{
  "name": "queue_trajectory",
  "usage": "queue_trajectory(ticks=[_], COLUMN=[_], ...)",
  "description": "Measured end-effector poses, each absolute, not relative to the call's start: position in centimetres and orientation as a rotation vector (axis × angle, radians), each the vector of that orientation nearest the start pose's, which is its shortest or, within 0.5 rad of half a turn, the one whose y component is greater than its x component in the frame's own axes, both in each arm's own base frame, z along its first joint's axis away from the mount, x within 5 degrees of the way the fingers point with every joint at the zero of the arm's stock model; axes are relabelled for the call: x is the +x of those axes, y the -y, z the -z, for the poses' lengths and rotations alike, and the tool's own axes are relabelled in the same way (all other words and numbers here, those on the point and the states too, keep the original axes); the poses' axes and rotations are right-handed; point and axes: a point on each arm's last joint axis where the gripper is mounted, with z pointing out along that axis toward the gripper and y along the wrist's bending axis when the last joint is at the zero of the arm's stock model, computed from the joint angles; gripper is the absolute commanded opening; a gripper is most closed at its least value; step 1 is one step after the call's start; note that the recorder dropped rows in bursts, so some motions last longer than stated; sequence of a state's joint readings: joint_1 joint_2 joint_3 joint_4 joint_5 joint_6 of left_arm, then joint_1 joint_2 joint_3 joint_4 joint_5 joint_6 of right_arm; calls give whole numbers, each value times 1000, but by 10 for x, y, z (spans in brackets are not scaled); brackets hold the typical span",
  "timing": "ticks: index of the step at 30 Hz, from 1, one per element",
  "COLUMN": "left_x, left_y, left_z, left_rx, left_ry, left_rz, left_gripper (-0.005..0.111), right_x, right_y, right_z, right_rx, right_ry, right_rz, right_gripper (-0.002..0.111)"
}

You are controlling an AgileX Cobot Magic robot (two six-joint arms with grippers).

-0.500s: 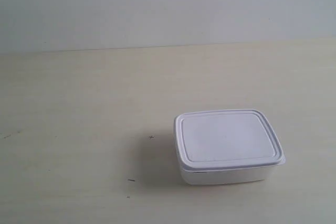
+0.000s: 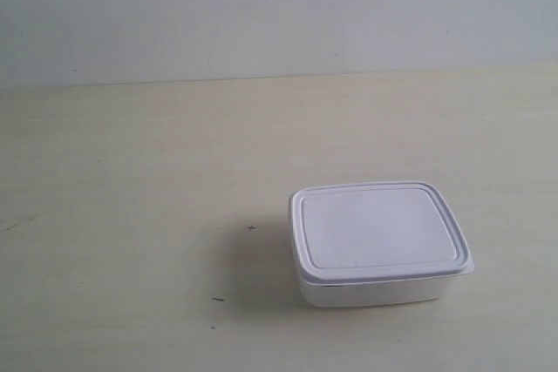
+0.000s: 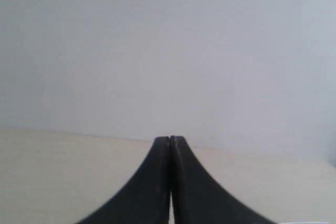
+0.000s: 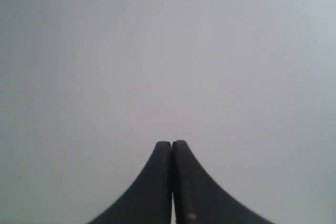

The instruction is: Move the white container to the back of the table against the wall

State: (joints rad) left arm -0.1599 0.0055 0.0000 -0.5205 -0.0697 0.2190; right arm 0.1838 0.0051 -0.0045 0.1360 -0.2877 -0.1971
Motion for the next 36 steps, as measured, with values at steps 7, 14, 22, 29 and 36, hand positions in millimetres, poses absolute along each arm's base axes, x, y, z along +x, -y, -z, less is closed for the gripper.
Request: queue_trajectory(ticks=[7,14,22,29,36], left_x=[56,66,129,177,185], left_y=[6,20,43,65,103], left_z=[-218,-272,-337,-342,-322], left_rx=[-450,-352,-226,-37,162], left_ry=[-1410,-1640,-2039,-2250,-2385], left_rz=[709,727,685,756,955], left_gripper=[0,0,0,0,0], right_x=[54,68,140,178,172], right_y=[-1,-17,-41,-47,-57], right_z=[-230,-275,-336,-344,-335], right_rx=[276,291,120,-38,-73], right_ry=[-1292,-1531,-2035,-2416,-2672], right_rz=[-491,-659,-534,-357,-481], right_gripper=[0,0,0,0,0])
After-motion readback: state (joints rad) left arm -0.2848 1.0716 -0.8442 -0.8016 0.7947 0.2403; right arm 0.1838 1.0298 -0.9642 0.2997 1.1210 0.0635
